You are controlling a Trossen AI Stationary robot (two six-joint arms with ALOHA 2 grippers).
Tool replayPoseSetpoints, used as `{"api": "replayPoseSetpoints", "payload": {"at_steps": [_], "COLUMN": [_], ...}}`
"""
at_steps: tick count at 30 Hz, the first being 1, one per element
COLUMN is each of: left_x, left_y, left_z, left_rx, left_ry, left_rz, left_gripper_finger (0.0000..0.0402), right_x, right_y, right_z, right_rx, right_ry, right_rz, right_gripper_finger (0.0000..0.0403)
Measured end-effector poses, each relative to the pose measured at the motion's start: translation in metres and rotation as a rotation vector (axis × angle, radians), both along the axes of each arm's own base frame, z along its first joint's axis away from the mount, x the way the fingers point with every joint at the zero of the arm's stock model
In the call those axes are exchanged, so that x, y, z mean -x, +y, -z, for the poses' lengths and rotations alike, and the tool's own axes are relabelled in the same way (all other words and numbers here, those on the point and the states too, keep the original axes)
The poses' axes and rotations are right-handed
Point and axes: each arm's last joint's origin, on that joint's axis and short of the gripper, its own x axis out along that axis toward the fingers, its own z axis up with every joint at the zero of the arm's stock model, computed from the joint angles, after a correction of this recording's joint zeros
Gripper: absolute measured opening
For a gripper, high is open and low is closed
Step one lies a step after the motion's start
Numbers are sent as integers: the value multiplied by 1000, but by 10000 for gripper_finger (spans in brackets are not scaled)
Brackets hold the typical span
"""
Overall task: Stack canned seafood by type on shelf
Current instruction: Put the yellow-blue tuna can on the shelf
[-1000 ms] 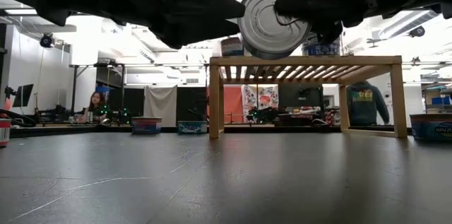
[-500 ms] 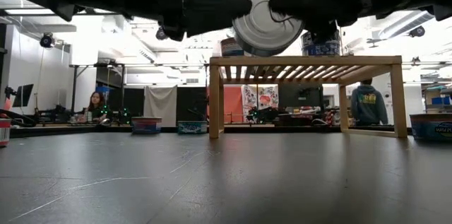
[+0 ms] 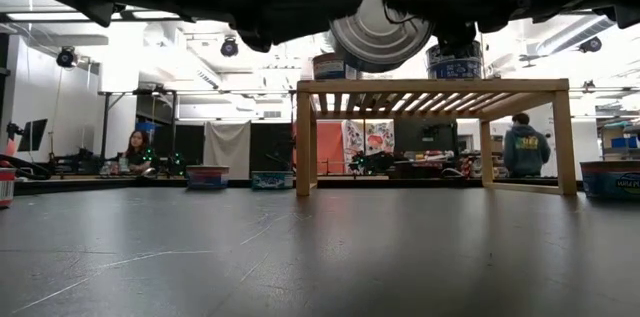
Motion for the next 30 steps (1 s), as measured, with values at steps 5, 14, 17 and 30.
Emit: {"api": "replayPoseSetpoints", "payload": {"at_steps": [5, 14, 17, 30], "left_x": [0, 0, 1, 32], "left_y": [0, 1, 2, 18], "left_z": [0, 1, -2, -26], "left_rx": [8, -29, -18, 229], "left_ry": [2, 4, -9, -165], "left_rz": [38, 8, -14, -134], "left_gripper_finger": [153, 125, 125, 125], "right_x": [-5, -8, -6, 16], "right_y": [2, 3, 3, -4], "right_z": [-3, -2, -6, -39], "right_rx": [16, -22, -26, 14], "right_ry": [-7, -2, -14, -2], "right_rz": [-5, 7, 5, 21], "right_gripper_finger": [132, 201, 259, 344]}}
